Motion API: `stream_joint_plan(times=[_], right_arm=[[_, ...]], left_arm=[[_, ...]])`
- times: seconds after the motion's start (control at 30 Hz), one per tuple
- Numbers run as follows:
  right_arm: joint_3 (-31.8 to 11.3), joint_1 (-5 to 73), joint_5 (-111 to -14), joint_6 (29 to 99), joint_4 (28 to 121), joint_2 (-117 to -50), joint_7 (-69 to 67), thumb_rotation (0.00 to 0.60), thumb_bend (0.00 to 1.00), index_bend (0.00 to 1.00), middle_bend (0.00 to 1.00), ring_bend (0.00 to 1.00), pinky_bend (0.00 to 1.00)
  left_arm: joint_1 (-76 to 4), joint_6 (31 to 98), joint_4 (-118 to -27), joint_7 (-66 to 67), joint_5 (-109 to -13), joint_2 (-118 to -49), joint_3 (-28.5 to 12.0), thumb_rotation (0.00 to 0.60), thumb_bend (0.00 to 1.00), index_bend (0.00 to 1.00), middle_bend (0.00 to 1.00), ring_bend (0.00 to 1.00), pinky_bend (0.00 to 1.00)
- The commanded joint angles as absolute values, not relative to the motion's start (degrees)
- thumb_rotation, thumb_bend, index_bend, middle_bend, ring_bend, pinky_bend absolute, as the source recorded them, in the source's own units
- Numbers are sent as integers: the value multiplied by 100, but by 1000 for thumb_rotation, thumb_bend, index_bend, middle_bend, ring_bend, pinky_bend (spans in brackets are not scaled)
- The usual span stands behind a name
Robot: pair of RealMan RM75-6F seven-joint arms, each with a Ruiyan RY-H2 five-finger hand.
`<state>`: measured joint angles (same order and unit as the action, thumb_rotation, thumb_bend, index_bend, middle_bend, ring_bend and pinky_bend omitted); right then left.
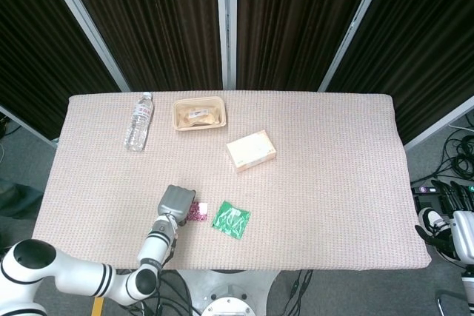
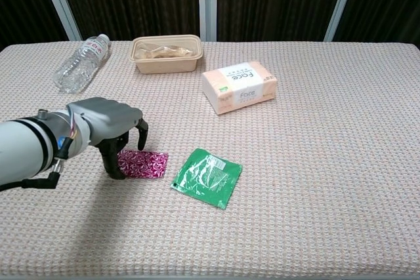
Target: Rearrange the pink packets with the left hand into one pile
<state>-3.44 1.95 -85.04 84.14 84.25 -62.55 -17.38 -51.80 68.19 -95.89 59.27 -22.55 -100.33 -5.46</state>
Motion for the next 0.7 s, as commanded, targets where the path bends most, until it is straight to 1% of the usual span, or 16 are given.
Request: stream_joint_plan(times=[0.03,0.1,0.2,0.3,0.47,0.63,0.7], right_arm=[[-346,192,-8509,8426,8429,-6251,-1736,600,87,96,124,0,0],[-352,189,-8504,8432,8439,-6239,-1733,600,87,97,124,0,0],[-363,180,-8506,8464,8469,-6209,-1719,600,86,97,124,0,0],[-363,172,-8530,8497,8505,-6191,-1701,600,87,97,124,0,0],[-366,185,-8568,8515,8536,-6202,-1695,598,87,97,124,0,0],[-367,217,-8594,8489,8557,-6203,-1673,600,88,96,124,0,0],[-364,230,-8600,8471,8565,-6204,-1657,600,86,96,124,0,0]], left_arm=[[-5124,6875,-9638,5745,-2453,-9954,-569,600,215,406,871,830,911],[-5008,6982,-9630,5467,-2791,-9875,-562,600,215,398,871,830,911],[-4714,7257,-9496,4816,-3600,-9669,-500,600,215,396,858,817,907],[-4403,7515,-9275,4191,-4276,-9364,-429,600,215,396,812,764,868],[-3850,7798,-8839,3191,-4953,-8761,-368,600,216,396,656,578,693],[-3213,8131,-8358,2254,-5552,-8311,-172,600,216,386,479,380,517],[-2987,8308,-8181,1992,-5741,-8211,-115,600,216,383,430,340,466]])
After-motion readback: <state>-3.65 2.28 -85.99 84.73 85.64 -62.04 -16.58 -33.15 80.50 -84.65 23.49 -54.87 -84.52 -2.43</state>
